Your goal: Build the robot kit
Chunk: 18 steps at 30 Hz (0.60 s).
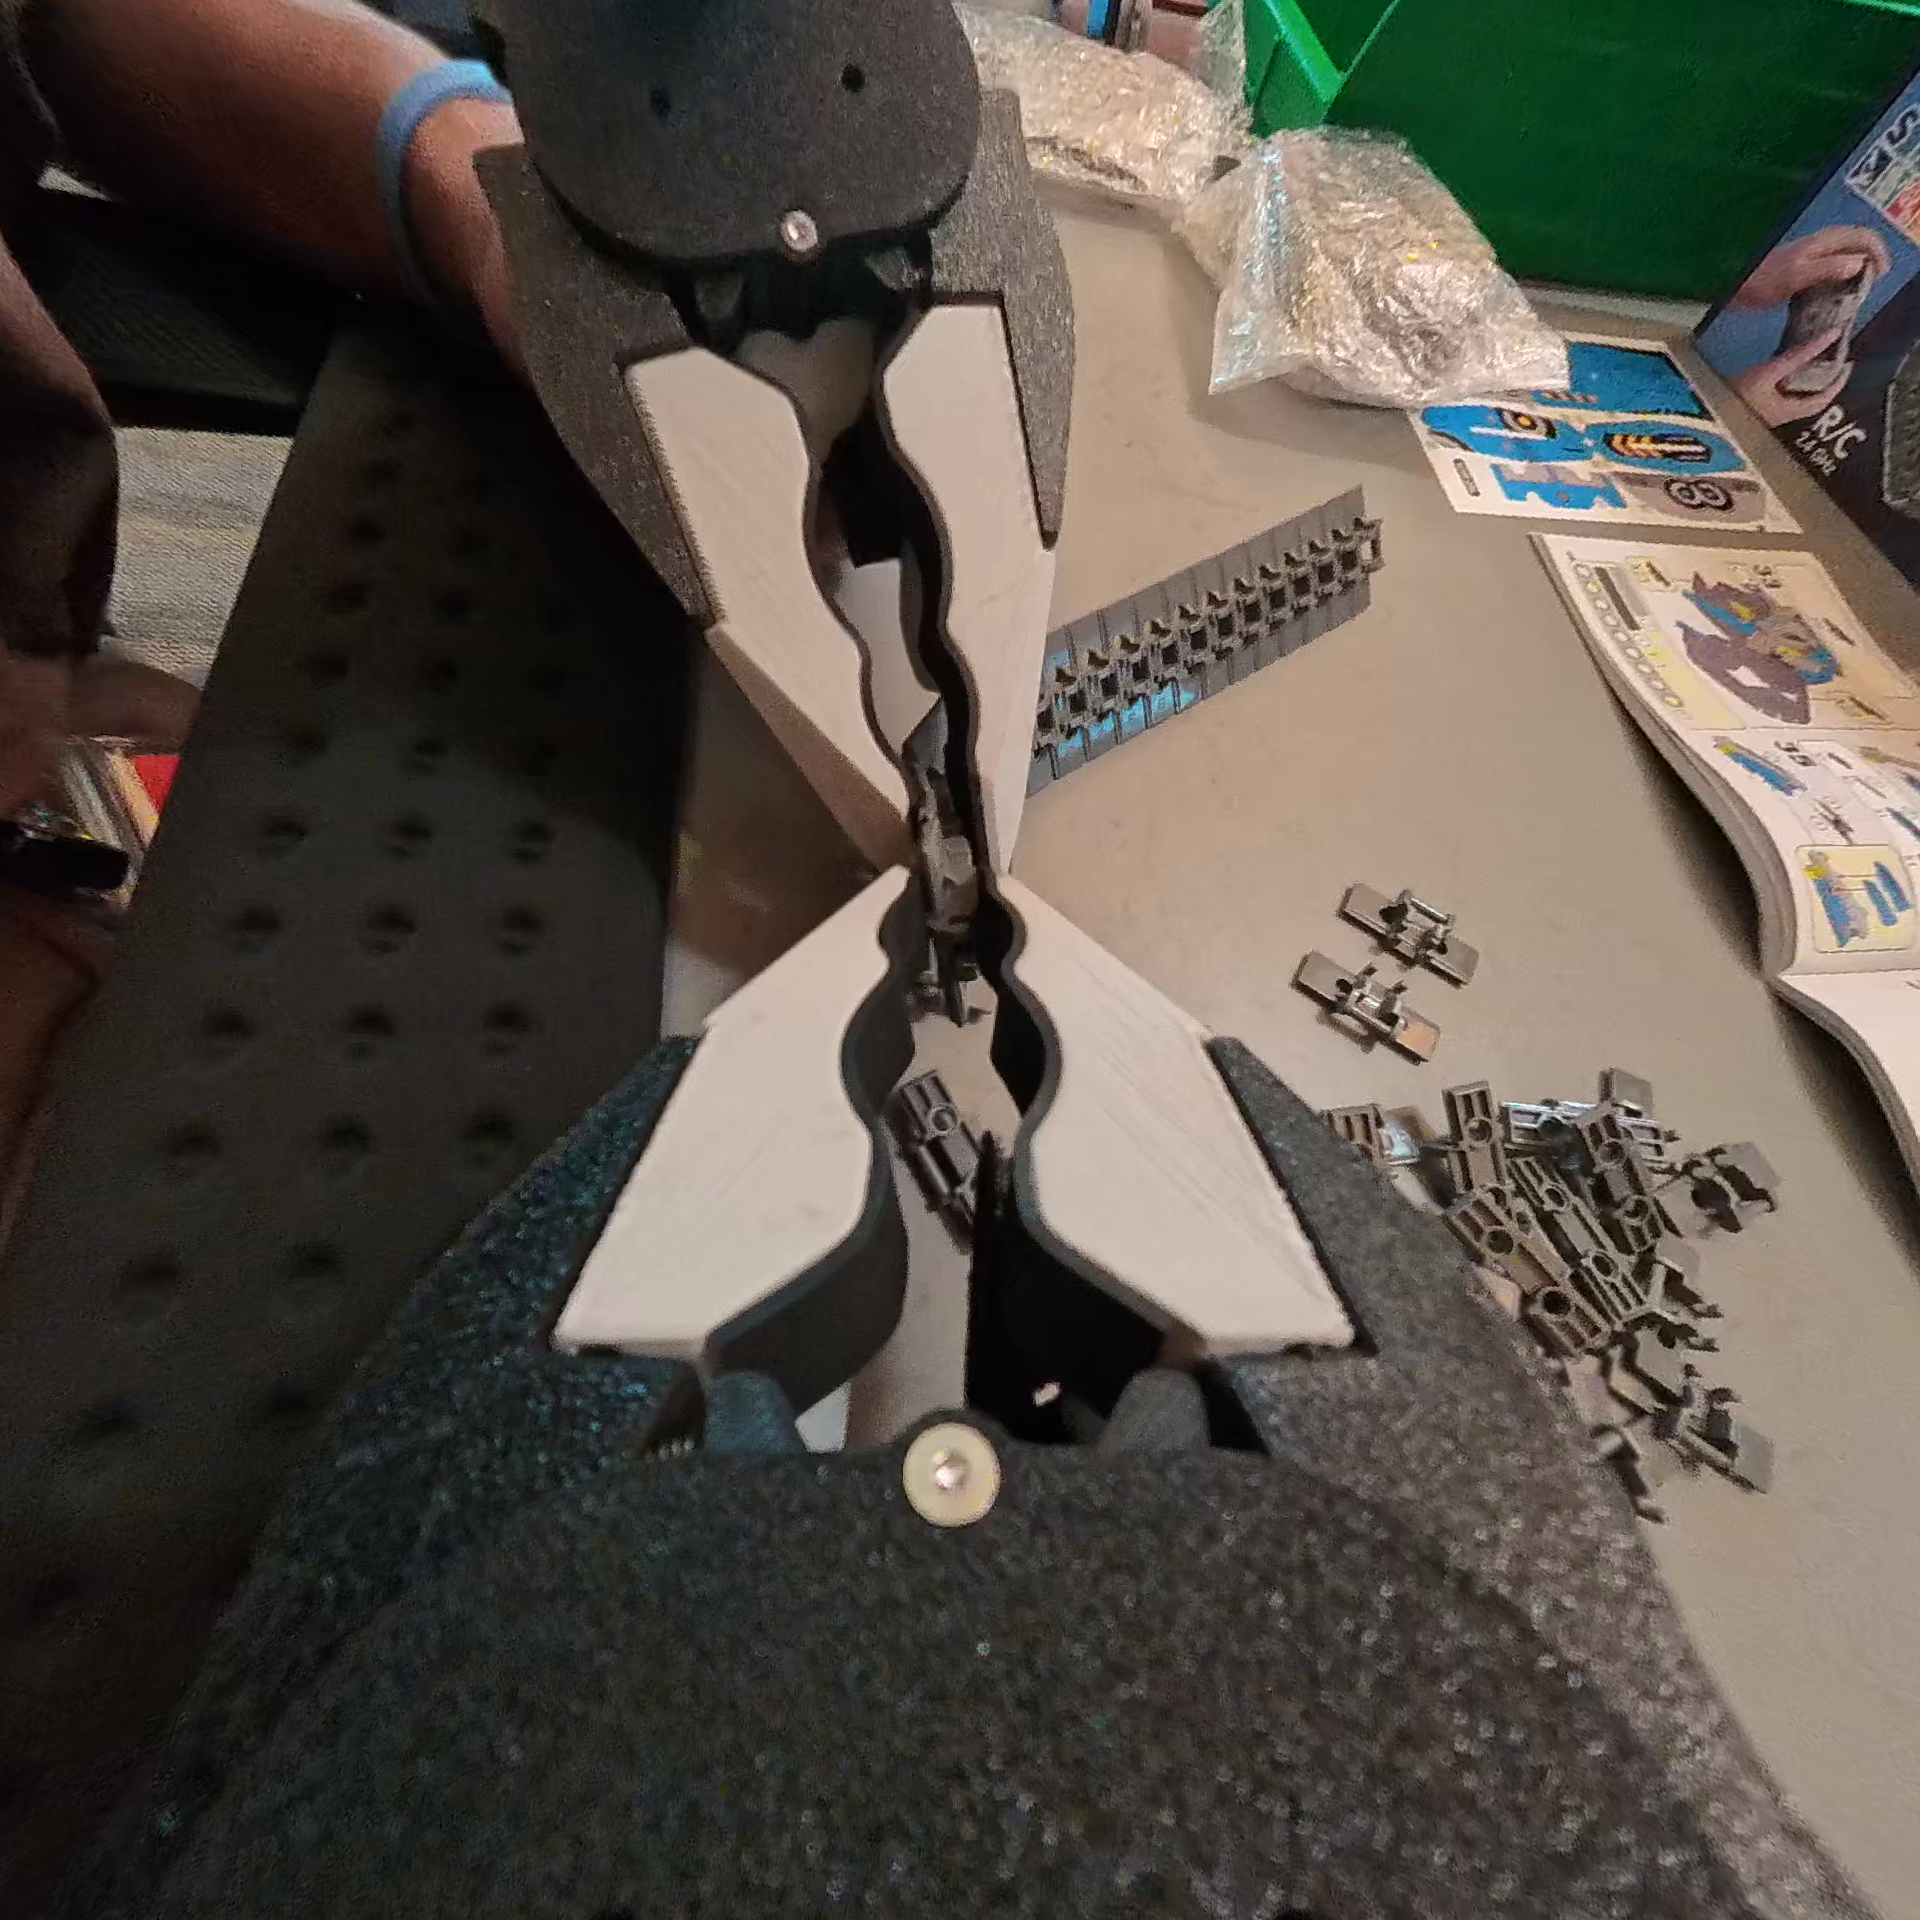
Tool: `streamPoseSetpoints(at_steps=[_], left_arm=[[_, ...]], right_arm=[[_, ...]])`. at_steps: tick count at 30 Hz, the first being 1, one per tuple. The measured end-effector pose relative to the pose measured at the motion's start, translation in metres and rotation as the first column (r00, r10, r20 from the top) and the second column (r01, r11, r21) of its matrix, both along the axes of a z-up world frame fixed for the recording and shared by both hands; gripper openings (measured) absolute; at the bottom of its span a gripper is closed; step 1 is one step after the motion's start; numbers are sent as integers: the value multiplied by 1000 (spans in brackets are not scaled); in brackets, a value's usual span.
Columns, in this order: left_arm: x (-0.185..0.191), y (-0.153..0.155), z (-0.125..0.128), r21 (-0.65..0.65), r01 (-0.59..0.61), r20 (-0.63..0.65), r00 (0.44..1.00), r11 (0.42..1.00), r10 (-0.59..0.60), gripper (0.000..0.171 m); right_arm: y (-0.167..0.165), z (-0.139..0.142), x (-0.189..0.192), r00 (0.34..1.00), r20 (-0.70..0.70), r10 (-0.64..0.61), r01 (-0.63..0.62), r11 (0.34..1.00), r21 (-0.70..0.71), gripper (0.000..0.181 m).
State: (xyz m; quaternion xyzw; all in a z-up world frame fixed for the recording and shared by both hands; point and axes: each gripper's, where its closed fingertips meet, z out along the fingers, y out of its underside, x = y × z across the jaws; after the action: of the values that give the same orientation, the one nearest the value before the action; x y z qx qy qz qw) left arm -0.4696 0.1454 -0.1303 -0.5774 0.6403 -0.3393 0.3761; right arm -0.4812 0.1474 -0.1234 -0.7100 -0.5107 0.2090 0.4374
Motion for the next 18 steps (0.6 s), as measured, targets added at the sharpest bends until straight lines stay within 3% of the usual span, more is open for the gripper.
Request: streamPoseSetpoints(at_steps=[6, 8, 11, 14, 18], left_arm=[[0, -1, 0, -44, 5, -3, 1000, 999, -5, 6], [0, 5, -2, -72, -25, -13, 1000, 997, 24, 5], [-1, 2, -3, -78, -10, -21, 1000, 997, 9, 6], [-1, 9, -5, -78, -48, -28, 999, 996, 45, 6], [1, 5, -4, -39, -29, -22, 999, 999, 28, 6]], right_arm=[[-2, 0, -1, 999, -39, 9, -11, 999, -38, 8], [4, -3, -1, 999, 17, -36, 36, 999, 13, 8], [1, -4, -3, 997, -47, -54, 53, 998, -35, 7], [8, -6, -2, 998, -6, -68, 68, 998, -4, 8], [7, -2, 1, 992, -111, -64, 49, 990, -133, 10]])
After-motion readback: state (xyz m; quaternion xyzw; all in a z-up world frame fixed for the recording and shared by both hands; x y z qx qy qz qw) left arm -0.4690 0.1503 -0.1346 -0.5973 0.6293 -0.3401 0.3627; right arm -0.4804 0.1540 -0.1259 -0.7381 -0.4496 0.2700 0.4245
